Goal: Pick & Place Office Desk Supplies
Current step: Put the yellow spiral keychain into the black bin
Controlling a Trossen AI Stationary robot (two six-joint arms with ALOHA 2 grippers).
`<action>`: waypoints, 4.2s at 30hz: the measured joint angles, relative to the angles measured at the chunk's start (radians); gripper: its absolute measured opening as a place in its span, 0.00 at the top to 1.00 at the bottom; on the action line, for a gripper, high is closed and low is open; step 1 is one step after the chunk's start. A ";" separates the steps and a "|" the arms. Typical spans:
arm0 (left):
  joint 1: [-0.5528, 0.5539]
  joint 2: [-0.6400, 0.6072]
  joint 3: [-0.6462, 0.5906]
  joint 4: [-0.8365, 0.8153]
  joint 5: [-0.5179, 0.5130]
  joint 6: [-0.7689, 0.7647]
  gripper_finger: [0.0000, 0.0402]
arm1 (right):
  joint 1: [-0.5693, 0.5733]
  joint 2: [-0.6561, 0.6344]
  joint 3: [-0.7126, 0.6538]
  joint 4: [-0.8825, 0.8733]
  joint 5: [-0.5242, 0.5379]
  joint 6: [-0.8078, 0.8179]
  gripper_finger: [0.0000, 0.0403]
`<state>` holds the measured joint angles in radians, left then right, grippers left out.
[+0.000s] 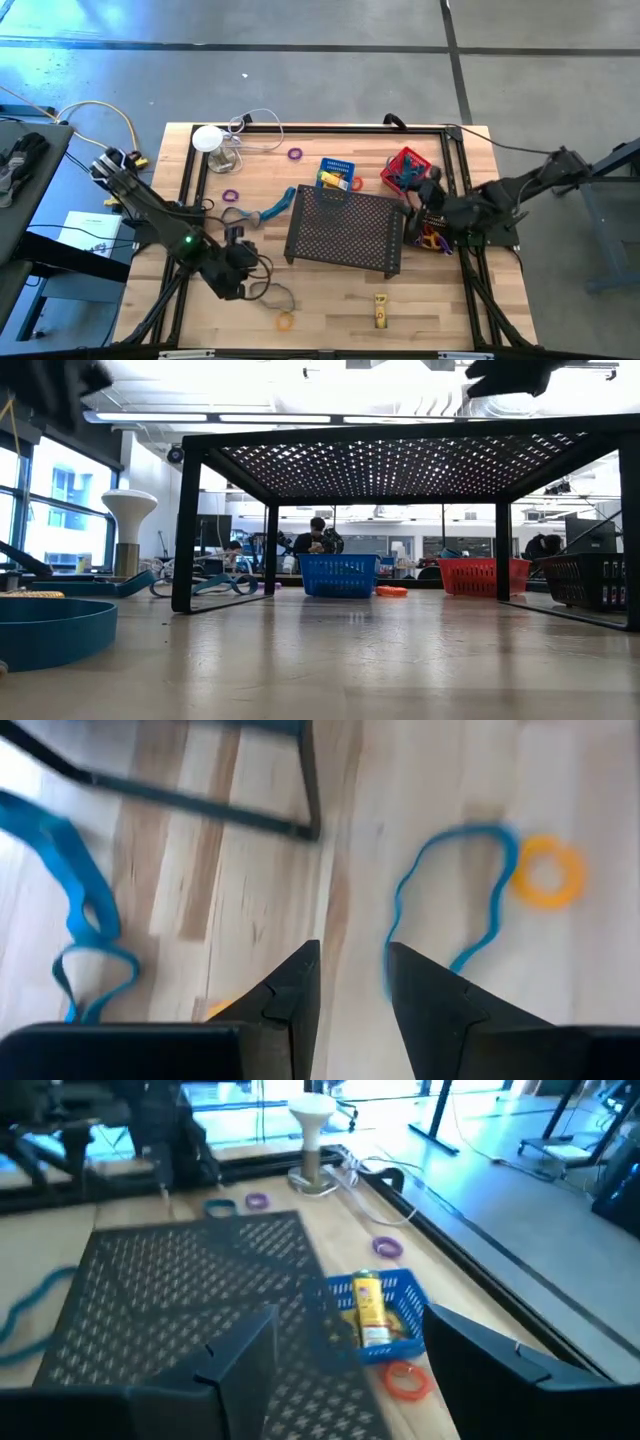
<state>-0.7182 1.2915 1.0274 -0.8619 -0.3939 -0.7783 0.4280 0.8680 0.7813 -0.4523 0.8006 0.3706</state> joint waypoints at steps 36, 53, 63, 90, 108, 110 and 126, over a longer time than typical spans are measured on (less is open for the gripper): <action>-0.015 0.042 -0.345 0.164 0.016 -0.164 0.72 | 0.144 0.285 -0.020 0.116 0.158 0.021 0.42; -0.011 0.283 -0.339 0.154 0.036 -0.090 0.77 | 0.144 0.285 -0.020 0.130 0.132 0.019 0.42; -0.022 0.281 -0.339 0.168 0.032 -0.100 0.98 | 0.144 0.285 -0.020 0.129 -0.060 0.025 0.42; 0.056 0.166 -0.076 1.218 0.049 0.681 0.99 | 0.141 0.528 -0.019 0.831 -0.402 -0.519 0.42; 0.242 0.390 -0.075 1.608 0.349 0.707 0.99 | 0.113 0.714 -0.019 1.183 -0.624 -0.692 0.43; 0.253 0.391 -0.076 1.607 0.351 0.702 0.99 | 0.113 0.714 -0.019 1.192 -0.629 -0.692 0.45; 0.257 0.390 -0.075 1.600 0.332 0.772 0.98 | 0.112 0.713 -0.019 1.161 -0.619 -0.738 0.96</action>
<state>-0.4609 1.6815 0.9520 0.7380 -0.0617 -0.0059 0.5404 1.5810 0.7620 0.7083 0.1812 -0.3674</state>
